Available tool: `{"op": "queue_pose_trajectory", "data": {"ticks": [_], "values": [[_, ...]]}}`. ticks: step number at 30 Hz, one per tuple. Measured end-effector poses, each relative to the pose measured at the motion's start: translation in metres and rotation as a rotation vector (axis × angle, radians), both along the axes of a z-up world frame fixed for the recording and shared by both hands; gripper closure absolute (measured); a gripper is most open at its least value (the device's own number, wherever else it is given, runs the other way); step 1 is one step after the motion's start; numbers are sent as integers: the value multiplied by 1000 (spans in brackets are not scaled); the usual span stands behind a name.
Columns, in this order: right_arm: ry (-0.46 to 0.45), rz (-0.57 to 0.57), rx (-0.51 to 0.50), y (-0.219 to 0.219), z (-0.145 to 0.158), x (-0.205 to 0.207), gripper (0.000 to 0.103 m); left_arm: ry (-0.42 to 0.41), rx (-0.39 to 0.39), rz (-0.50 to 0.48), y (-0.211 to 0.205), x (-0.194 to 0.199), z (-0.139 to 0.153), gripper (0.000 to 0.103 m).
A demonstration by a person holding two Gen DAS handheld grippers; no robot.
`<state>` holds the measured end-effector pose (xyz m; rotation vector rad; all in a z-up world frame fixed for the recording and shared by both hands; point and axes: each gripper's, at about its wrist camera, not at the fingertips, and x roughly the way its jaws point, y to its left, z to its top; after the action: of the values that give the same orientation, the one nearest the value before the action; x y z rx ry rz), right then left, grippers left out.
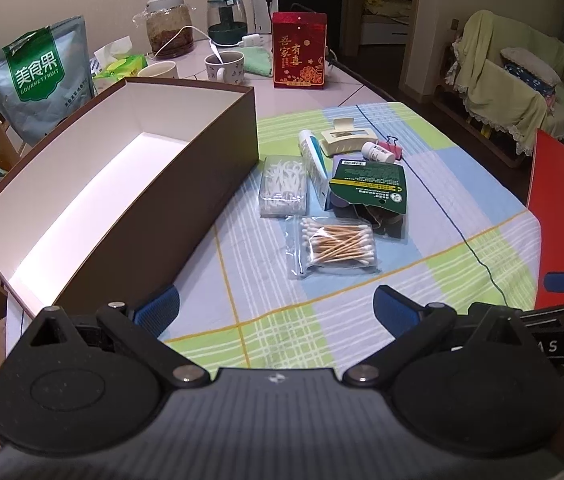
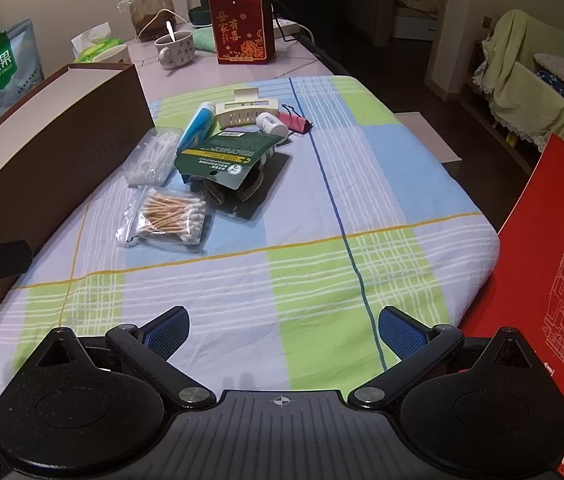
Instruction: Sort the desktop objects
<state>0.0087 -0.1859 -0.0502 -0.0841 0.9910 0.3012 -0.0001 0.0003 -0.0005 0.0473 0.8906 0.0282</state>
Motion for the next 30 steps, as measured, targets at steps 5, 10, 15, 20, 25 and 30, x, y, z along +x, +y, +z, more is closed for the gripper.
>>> {"op": "queue_pose_trajectory", "data": {"ticks": [5, 10, 15, 20, 25, 30], "values": [[-6, 0, -2, 2, -1, 1, 0, 12, -11, 3, 2, -1, -3, 1], [-4, 1, -6, 5, 0, 1, 0, 23, -22, 7, 4, -1, -6, 1], [1, 10, -16, 9, 0, 2, 0, 35, -33, 10, 6, -2, -8, 1], [1, 19, -22, 14, 1, 2, 0, 37, -37, 18, 9, -4, -8, 1], [0, 29, -24, 18, -1, 3, 0, 36, -38, 12, 9, -5, -10, 1], [1, 30, -21, 22, -1, 4, 0, 37, -38, 14, 11, -5, -11, 1]]}}
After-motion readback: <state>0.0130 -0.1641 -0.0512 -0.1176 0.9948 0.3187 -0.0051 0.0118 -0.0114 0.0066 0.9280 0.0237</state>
